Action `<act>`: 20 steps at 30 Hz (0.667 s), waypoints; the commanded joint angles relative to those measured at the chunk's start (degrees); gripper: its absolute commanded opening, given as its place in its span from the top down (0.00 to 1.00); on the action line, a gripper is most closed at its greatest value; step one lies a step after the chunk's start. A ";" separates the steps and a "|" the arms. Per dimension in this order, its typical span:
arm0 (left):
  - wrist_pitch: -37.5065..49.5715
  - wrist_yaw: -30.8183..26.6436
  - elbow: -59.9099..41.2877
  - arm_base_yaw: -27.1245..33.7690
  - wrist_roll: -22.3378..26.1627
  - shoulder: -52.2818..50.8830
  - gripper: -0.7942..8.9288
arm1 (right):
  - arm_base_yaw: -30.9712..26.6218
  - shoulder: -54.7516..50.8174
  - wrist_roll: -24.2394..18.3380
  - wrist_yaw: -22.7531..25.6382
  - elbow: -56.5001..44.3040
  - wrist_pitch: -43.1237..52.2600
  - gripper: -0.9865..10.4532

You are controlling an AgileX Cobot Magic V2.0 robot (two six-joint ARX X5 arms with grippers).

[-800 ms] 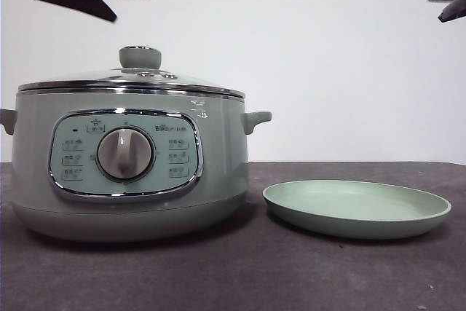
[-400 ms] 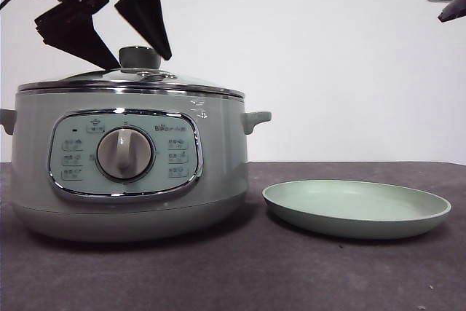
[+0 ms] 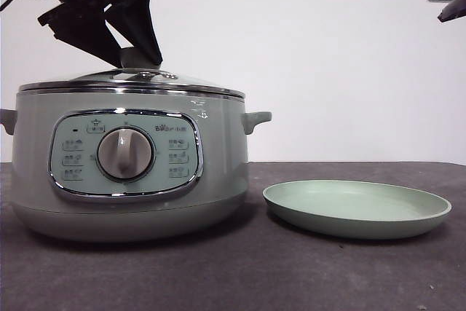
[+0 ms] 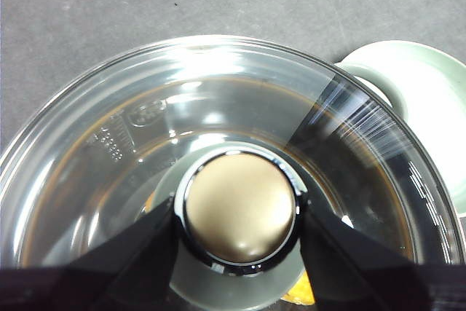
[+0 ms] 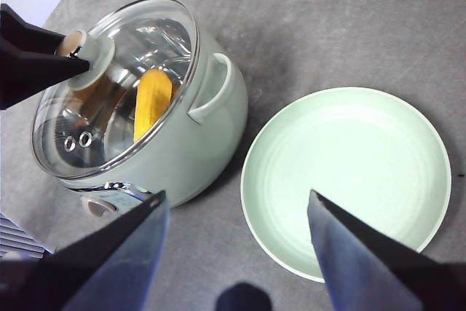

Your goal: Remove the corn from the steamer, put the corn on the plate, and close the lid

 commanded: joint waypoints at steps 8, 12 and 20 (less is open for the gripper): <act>6.97 -0.07 -0.22 -0.02 0.37 -5.73 0.93 | 5.11 0.87 2.51 0.42 0.33 5.42 0.64; 7.08 -3.74 -0.22 -0.02 0.22 -10.75 0.93 | 10.56 3.85 4.46 2.27 2.08 6.97 0.63; 4.20 -11.76 -0.22 0.04 0.35 -22.86 0.93 | 24.33 16.61 3.39 10.14 11.61 7.15 0.63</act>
